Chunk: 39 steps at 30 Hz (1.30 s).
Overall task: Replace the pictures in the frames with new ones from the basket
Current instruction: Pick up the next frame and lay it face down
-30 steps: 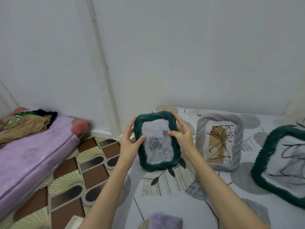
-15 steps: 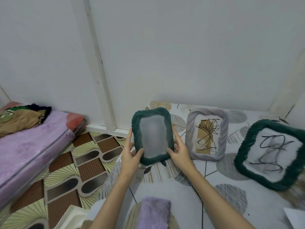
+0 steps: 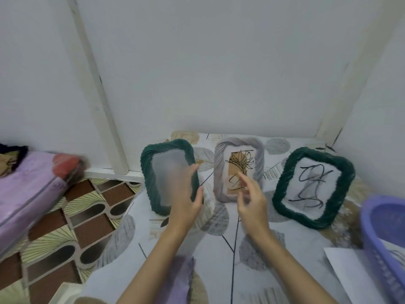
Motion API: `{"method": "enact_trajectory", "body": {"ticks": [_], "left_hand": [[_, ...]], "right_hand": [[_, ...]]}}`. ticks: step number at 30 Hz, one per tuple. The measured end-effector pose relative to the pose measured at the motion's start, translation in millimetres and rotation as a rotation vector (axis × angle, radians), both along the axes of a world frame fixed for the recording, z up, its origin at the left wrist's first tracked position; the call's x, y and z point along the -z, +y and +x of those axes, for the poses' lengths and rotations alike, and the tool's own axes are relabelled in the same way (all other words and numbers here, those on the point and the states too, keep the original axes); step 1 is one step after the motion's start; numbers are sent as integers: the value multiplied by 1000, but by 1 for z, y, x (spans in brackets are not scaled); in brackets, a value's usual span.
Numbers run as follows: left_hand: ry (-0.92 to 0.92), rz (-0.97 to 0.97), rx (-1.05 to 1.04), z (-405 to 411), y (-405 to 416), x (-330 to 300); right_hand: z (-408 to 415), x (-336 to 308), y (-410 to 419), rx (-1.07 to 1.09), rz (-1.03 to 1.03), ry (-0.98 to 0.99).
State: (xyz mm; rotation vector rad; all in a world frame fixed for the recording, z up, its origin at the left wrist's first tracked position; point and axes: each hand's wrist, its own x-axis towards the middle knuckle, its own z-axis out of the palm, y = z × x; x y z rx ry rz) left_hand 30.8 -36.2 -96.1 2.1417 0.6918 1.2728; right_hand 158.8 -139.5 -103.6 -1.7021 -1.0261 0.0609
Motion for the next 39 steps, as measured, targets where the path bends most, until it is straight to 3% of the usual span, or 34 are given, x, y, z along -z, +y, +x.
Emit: {"method": "enact_trajectory", "body": {"ticks": [3,11,18,25,30,35,37,39], "left_hand": [[87,-218,121,37,-6,2],[56,-726,232,67,10,-6],[16,-704,217,22,-23,-17],[-81,-816,334,-30,-92,-36],[-19,-582,320,-45,-140,-47],[70,-377,389,-43,-180,-53],[117,-394,474,-43,-195,-57],[52,-517,548,-45,-205,-65]], "right_hand": [[24,-7,-2,158,14,-25],[43,-14,4,100,-98,183],[28,-20,-43,36,-158,227],[-1,-29,-122,-41,-170,376],[-28,-50,-153,60,-120,210],[-43,-85,-166,35,-21,262],[-41,-90,-174,84,-35,292],[-35,-90,-186,148,-70,289]]}}
